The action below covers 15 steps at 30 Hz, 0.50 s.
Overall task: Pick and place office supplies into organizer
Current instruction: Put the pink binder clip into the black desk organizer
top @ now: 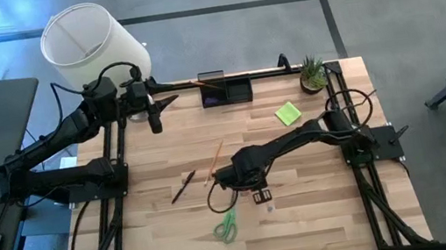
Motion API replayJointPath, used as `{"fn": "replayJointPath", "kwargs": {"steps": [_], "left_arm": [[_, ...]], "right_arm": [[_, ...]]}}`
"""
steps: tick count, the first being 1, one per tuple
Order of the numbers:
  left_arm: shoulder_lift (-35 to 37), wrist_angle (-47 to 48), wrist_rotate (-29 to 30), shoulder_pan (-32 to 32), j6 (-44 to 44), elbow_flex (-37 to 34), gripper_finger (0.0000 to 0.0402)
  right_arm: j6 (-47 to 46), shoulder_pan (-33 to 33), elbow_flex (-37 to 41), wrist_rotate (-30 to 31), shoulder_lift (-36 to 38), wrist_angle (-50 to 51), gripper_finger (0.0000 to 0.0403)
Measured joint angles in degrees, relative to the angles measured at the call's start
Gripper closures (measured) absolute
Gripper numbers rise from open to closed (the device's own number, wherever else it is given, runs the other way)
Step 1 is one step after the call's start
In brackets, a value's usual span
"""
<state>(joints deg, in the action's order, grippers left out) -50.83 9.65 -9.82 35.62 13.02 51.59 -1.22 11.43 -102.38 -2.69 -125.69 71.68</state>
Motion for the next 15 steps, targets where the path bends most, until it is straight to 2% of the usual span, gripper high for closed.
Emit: {"fn": "replayJointPath", "kwargs": {"steps": [6, 15], "left_arm": [[0.0, 0.0, 0.0, 0.0, 0.04, 0.0, 0.0261], [0.0, -0.11, 0.27, 0.0, 0.11, 0.0, 0.0261]], "right_arm": [[2.27, 0.34, 7.38, -0.84, 0.96, -9.24, 0.0321], [2.12, 0.08, 12.23, -0.55, 4.31, -13.23, 0.0326]]}}
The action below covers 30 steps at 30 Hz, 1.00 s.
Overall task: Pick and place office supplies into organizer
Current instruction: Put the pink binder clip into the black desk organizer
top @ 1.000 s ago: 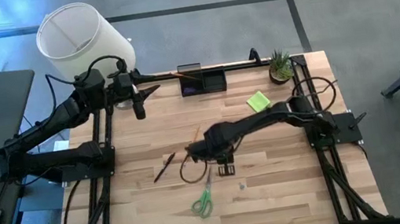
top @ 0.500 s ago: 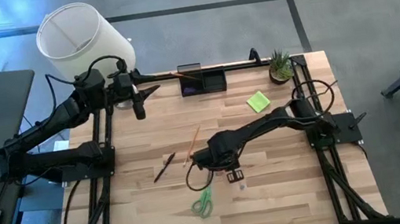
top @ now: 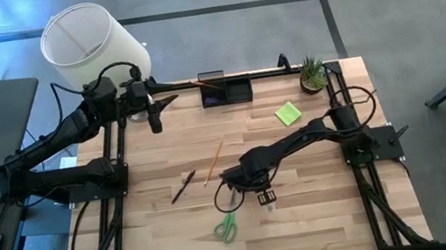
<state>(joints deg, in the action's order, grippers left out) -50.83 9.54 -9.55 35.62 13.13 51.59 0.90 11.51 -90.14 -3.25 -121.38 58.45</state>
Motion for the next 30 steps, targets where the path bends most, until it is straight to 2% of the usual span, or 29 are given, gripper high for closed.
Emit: {"fn": "replayJointPath", "kwargs": {"steps": [13, 30], "left_arm": [[-0.02, 0.01, 0.16, 0.0, 0.09, 0.0, 0.0261], [-0.02, 0.03, 0.16, 0.0, 0.07, 0.0, 0.0261]], "right_arm": [[-2.47, 0.0, 1.13, 1.73, -0.05, -2.4, 0.0284], [-3.56, 0.17, 1.13, 1.49, -0.12, -3.51, 0.0281]]}}
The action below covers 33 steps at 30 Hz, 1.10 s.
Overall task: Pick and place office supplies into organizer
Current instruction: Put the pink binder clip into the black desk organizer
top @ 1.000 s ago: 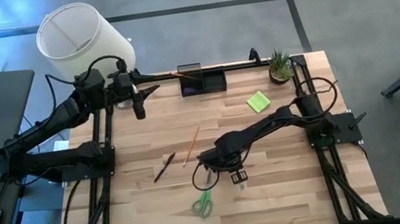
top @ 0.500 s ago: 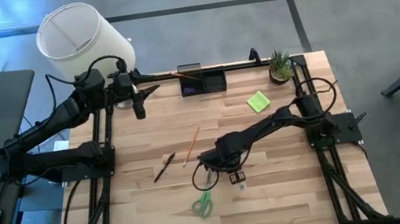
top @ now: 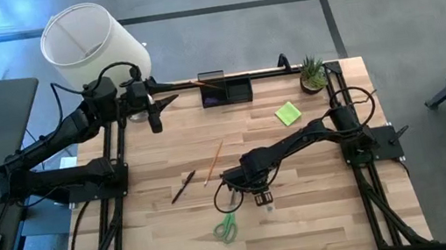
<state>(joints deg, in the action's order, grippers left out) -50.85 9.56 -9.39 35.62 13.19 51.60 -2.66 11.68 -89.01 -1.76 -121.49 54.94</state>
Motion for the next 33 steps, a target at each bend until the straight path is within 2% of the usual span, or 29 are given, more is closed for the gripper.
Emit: {"fn": "replayJointPath", "kwargs": {"steps": [8, 15, 23, 33], "left_arm": [[0.0, 0.02, 0.0, 0.0, 0.0, 0.0, 0.0261], [-0.02, 0.02, 0.0, 0.0, 0.0, 0.01, 0.0261], [-0.02, 0.02, 0.0, 0.0, -0.02, 0.02, 0.0261], [-0.02, 0.04, -0.02, 0.0, -0.02, 0.0, 0.0261]], "right_arm": [[-0.33, 0.0, -0.02, 0.25, 0.0, -0.55, 0.0285], [-1.98, 0.01, -0.02, -2.17, -0.02, -0.39, 0.0327], [-2.49, 0.02, -0.04, -1.44, -0.02, -0.21, 0.0368], [-2.92, 0.51, -0.04, -0.71, -0.02, 0.61, 0.038]]}}
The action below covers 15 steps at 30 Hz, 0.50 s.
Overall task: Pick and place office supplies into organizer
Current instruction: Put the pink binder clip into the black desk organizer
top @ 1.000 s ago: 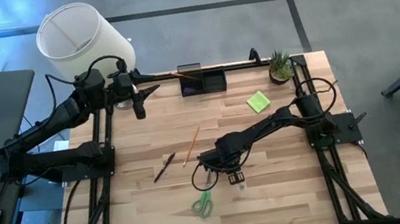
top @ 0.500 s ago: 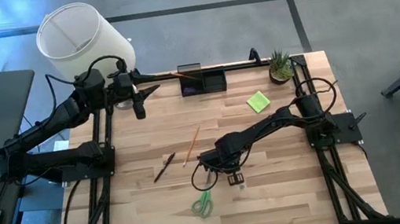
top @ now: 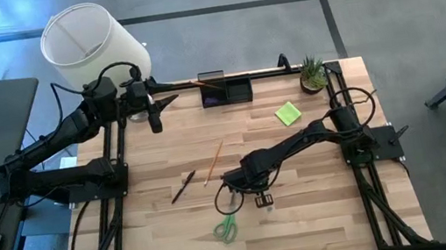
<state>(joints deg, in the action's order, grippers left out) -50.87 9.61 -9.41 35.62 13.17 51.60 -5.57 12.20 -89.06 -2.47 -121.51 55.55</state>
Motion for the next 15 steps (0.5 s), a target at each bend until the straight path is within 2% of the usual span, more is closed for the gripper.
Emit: {"fn": "replayJointPath", "kwargs": {"steps": [7, 15], "left_arm": [[0.0, 0.0, 0.0, 0.0, 0.01, 0.02, 0.0261], [0.0, 0.0, 0.02, 0.0, 0.01, 0.01, 0.0261]], "right_arm": [[-0.01, 0.25, -0.02, 0.73, 0.0, 2.86, 0.04], [-1.99, 0.25, -0.02, 0.27, 0.0, 4.2, 0.0398]]}}
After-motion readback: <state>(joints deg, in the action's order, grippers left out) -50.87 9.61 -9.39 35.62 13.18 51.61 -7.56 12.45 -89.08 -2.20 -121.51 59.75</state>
